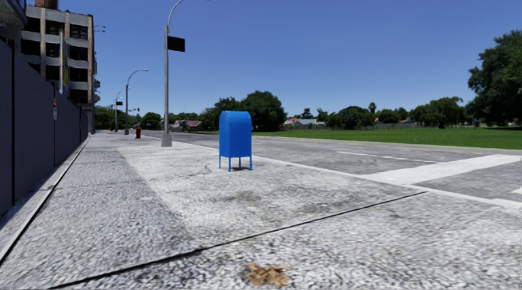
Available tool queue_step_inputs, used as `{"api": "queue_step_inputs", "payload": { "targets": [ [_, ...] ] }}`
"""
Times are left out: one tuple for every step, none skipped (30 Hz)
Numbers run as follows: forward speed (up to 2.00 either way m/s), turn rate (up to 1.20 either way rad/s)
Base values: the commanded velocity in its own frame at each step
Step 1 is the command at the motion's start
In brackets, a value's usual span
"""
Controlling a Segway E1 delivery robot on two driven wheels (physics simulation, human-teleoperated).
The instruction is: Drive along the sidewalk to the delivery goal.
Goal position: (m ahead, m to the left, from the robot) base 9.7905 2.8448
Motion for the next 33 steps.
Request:
{"api": "queue_step_inputs", "payload": {
  "targets": [
    [2.00, 0.55],
    [2.00, 0.55],
    [2.00, 0.55],
    [2.00, 0.55],
    [2.00, 0.55],
    [2.00, 0.55],
    [2.00, 0.55],
    [2.00, 0.55],
    [2.00, 0.55],
    [2.00, 0.55],
    [2.00, 0.55],
    [2.00, 0.55],
    [2.00, 0.55],
    [2.00, 0.55],
    [2.00, 0.55],
    [2.00, 0.55],
    [2.00, 0.55],
    [2.00, 0.55],
    [2.00, 0.55],
    [2.00, 0.55],
    [2.00, 0.55],
    [2.00, 0.53],
    [2.00, 0.53],
    [2.00, 0.42],
    [2.00, 0.30],
    [2.00, 0.00],
    [2.00, 0.00],
    [2.00, 0.00],
    [2.00, 0.00],
    [2.00, 0.00],
    [2.00, 0.00],
    [2.00, 0.00],
    [2.00, 0.00]
  ]
}}
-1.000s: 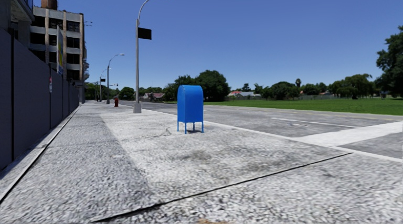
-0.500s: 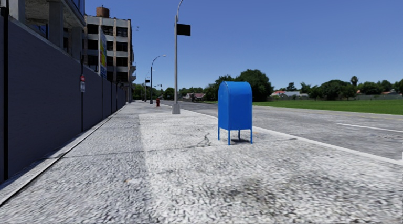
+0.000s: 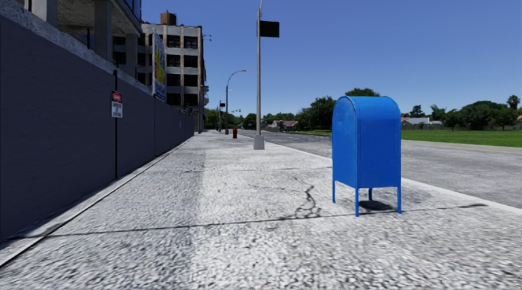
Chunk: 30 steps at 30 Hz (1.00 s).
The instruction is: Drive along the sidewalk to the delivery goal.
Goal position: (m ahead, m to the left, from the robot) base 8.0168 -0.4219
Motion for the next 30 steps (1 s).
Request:
{"api": "queue_step_inputs", "payload": {
  "targets": [
    [2.00, 0.00],
    [2.00, 0.00],
    [2.00, 0.00],
    [2.00, 0.00],
    [2.00, 0.00],
    [2.00, 0.00],
    [2.00, 0.00],
    [2.00, 0.00],
    [2.00, 0.00],
    [2.00, 0.00],
    [2.00, 0.00],
    [2.00, 0.00],
    [2.00, 0.00],
    [2.00, 0.00],
    [2.00, 0.00],
    [2.00, 0.00],
    [2.00, 0.00],
    [2.00, 0.00],
    [2.00, 0.00],
    [2.00, 0.00],
    [2.00, 0.00],
    [2.00, 0.00],
    [2.00, 0.00],
    [2.00, 0.00],
    [2.00, 0.00],
    [2.00, 0.00],
    [2.00, 0.00],
    [2.00, 0.00],
    [2.00, 0.00],
    [2.00, 0.00]
  ]
}}
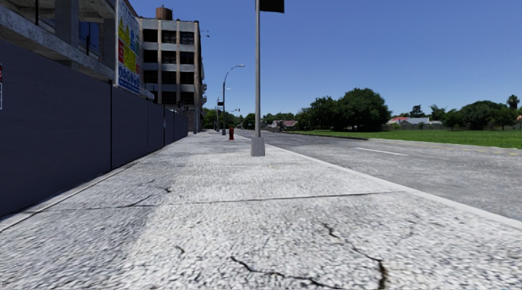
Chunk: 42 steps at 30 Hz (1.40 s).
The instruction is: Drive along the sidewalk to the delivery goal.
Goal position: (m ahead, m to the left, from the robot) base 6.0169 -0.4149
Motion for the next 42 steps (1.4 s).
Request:
{"api": "queue_step_inputs", "payload": {
  "targets": [
    [2.00, 0.00],
    [2.00, 0.00],
    [2.00, 0.00],
    [2.00, 0.00],
    [2.00, 0.00],
    [2.00, 0.00],
    [2.00, 0.00],
    [2.00, 0.00],
    [2.00, 0.00],
    [2.00, 0.00],
    [2.00, 0.00],
    [2.00, 0.00],
    [2.00, 0.00],
    [2.00, 0.00],
    [2.00, 0.00],
    [2.00, 0.00],
    [2.00, 0.00],
    [2.00, 0.00],
    [2.00, 0.00],
    [2.00, 0.00],
    [2.00, 0.00],
    [2.00, 0.00],
    [2.00, 0.00],
    [2.00, 0.00],
    [2.00, 0.00],
    [2.00, 0.00],
    [2.00, 0.00],
    [2.00, 0.00],
    [2.00, 0.00],
    [2.00, 0.00],
    [2.00, 0.00],
    [2.00, 0.00],
    [2.00, 0.00],
    [2.00, 0.00],
    [2.00, 0.00],
    [2.00, 0.00],
    [2.00, 0.00],
    [2.00, 0.00],
    [2.00, 0.00],
    [2.00, 0.00],
    [2.00, 0.00],
    [2.00, 0.00]
  ]
}}
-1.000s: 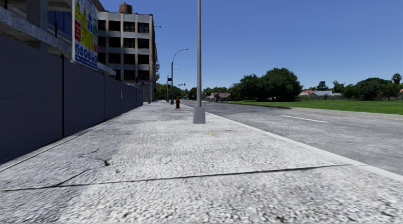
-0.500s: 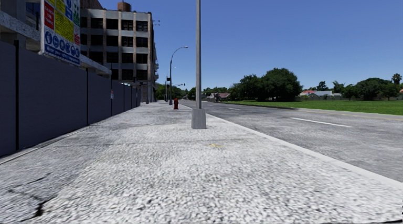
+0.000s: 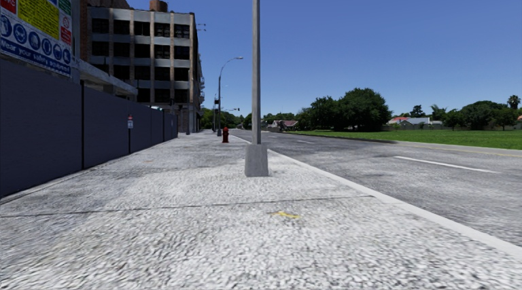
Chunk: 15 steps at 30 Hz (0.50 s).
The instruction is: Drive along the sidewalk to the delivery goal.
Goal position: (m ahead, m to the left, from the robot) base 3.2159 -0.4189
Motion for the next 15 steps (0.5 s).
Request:
{"api": "queue_step_inputs", "payload": {
  "targets": [
    [2.00, 0.00],
    [2.00, 0.00],
    [2.00, 0.00],
    [2.00, 0.00],
    [2.00, 0.00],
    [2.00, 0.00],
    [2.00, 0.00],
    [2.00, 0.00],
    [2.00, 0.00],
    [2.00, 0.00],
    [2.00, 0.00],
    [2.00, 0.00],
    [2.00, 0.00],
    [2.00, 0.00],
    [2.00, 0.00]
  ]
}}
